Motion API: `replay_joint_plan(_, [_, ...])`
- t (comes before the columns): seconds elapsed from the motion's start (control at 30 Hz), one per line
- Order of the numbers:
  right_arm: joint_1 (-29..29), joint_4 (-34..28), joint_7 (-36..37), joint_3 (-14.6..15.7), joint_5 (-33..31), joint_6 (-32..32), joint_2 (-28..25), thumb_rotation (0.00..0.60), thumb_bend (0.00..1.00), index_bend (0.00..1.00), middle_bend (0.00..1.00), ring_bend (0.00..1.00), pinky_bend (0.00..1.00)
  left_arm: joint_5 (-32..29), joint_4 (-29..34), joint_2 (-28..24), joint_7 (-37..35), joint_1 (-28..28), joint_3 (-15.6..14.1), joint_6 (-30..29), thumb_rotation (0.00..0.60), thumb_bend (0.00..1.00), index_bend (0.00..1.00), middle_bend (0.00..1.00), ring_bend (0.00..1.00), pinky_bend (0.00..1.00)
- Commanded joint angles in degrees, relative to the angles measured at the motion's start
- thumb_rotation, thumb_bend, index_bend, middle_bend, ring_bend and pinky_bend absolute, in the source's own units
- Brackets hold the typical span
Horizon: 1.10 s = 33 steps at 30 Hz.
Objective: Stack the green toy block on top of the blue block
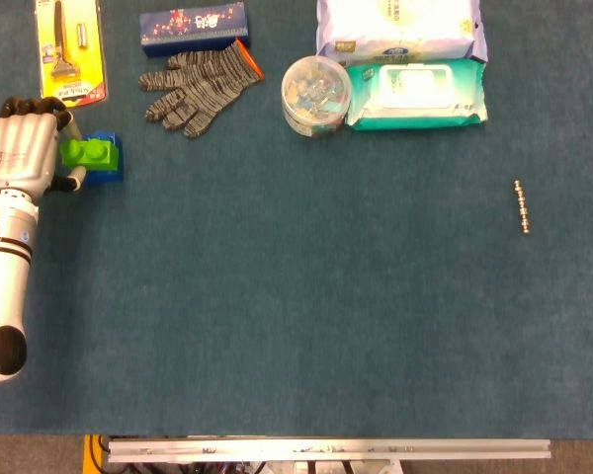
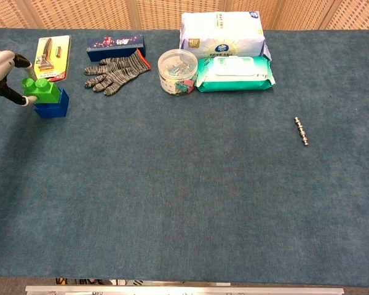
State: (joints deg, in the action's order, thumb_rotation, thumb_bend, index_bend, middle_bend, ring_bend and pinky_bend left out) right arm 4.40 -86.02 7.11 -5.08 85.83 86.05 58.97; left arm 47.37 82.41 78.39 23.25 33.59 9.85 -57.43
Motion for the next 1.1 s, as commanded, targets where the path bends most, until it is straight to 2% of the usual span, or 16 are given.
replay_joint_plan(0.03, [0.0,0.0,-0.1,0.0,0.0,-0.1,0.0,0.6,0.21,0.5,0.52,0.42,0.47,-0.2,-0.2,0.0,-0.1,0.0,0.0,0.1,0.6,0.29,0.53,0.22,0.18,0.11])
replay_joint_plan(0.77, [-0.1,-0.1,-0.3,0.0,0.0,0.0,-0.1,0.6,0.21,0.5,0.52,0.42,0.47,-1.1,-1.8,0.7,-1.5,-0.5,-0.5,0.7,0.6,0.29,0.53,0.22,0.18,0.11])
replay_joint_plan(1.1, [-0.2,0.1,0.0,0.0,-0.1,0.0,-0.1,0.6,0.21,0.5,0.52,0.42,0.47,-1.1,-2.1,1.7,0.6,0.1,-0.7,-0.1,0.6,0.29,0.53,0.22,0.18,0.11])
